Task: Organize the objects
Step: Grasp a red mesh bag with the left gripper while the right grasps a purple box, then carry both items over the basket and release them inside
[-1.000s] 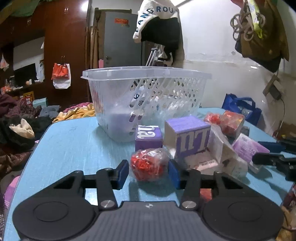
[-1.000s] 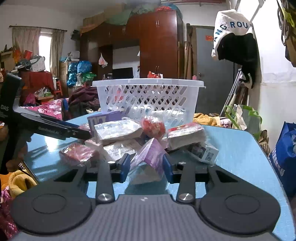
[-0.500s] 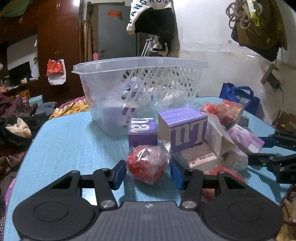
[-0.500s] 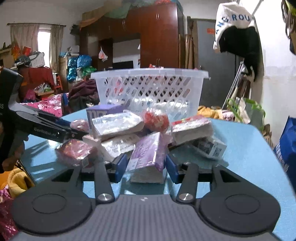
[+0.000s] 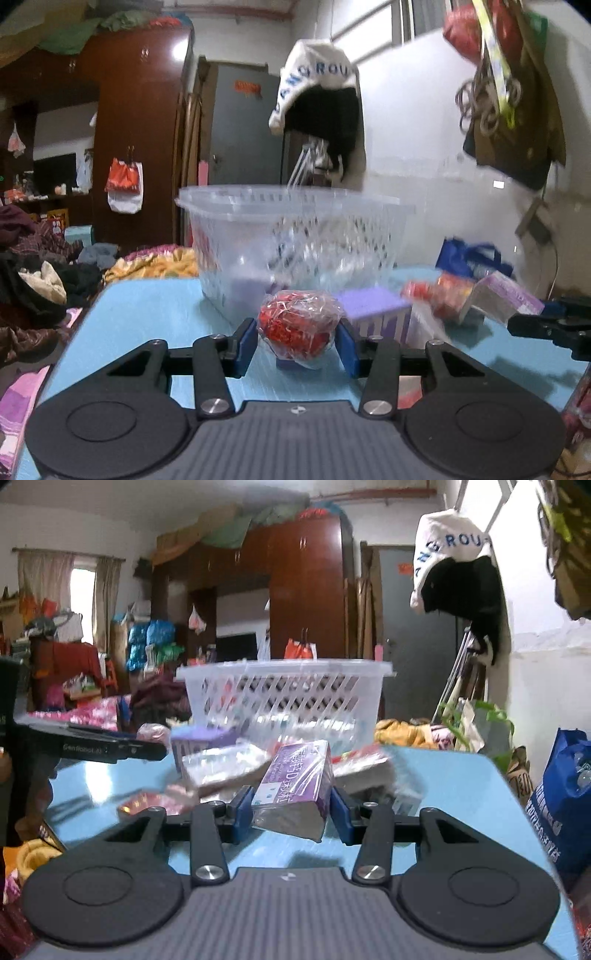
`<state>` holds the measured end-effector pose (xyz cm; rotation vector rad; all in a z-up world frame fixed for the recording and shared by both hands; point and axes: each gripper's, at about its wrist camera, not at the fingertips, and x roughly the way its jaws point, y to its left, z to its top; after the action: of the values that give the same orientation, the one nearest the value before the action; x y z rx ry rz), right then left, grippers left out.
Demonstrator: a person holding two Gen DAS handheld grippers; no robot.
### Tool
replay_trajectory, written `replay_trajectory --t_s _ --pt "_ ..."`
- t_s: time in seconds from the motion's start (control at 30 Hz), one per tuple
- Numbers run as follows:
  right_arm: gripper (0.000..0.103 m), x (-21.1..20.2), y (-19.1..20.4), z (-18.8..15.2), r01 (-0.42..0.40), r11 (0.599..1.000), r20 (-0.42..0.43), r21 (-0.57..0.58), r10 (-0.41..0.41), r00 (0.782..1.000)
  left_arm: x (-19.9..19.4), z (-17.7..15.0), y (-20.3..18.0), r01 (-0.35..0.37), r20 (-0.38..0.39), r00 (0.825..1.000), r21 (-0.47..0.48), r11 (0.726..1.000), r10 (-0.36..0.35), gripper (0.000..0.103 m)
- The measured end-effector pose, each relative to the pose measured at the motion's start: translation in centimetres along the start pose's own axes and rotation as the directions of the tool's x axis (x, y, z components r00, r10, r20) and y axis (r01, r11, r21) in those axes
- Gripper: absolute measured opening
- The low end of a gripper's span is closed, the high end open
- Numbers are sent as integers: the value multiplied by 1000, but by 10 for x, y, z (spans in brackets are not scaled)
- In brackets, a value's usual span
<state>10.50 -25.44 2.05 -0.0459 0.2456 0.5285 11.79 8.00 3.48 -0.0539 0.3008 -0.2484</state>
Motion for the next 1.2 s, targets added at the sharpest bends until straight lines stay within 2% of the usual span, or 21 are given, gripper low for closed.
replay_trajectory --t_s 0.1,0.23,0.3,0.37,0.47,0.53,0.57,0.6,0.63,0.67,0.73,0.8,0.93,1.1,1.2 --pt "48 -1 -3 18 -5 1000 38 1 5 999 -11 23 7 17 67 998 -32 999 -15 50" --pt "48 25 -5 76 -45 999 93 3 45 995 8 84 9 35 117 993 -43 998 -30 50" --pt "48 53 -4 111 -24 1000 88 -15 25 996 29 115 10 16 104 995 -61 998 -10 50" --pt "48 85 -5 138 -18 999 56 -28 20 998 55 137 11 -5 54 998 -71 997 9 50" --pt "48 125 -7 155 -3 999 -11 -36 3 1000 88 151 16 -28 -6 1000 -86 996 27 51" --pt "49 146 -4 156 -17 998 -45 -65 14 999 106 152 22 -52 -25 998 -112 992 49 57" --pt "53 153 -3 155 -24 997 -60 -78 19 998 113 152 25 -54 -39 998 -118 992 49 74" --pt "63 159 -2 153 -18 996 -73 -90 11 997 119 150 28 -52 -57 997 -127 991 45 78" --pt "71 159 -1 150 4 996 -69 -92 -11 998 120 146 31 -52 -61 997 -138 989 44 78" --pt "87 155 -2 147 19 996 -49 -86 -23 999 117 142 31 -50 -51 998 -140 989 44 78" --pt "103 138 -7 139 -5 999 -14 -51 4 1000 101 136 31 -32 -27 999 -136 990 28 78" --pt "103 117 -13 129 -43 999 2 -9 43 999 82 128 25 -18 -9 1000 -124 992 16 78" --pt "103 81 -22 104 14 1000 65 15 -15 998 47 92 4 -2 -10 1000 -77 997 1 83" --pt "103 70 -38 66 106 992 -40 65 -104 994 18 21 -22 61 -74 995 -28 998 -63 83" --pt "103 73 -41 49 106 994 -124 27 -102 987 2 -8 -28 91 -69 994 4 996 -90 83"
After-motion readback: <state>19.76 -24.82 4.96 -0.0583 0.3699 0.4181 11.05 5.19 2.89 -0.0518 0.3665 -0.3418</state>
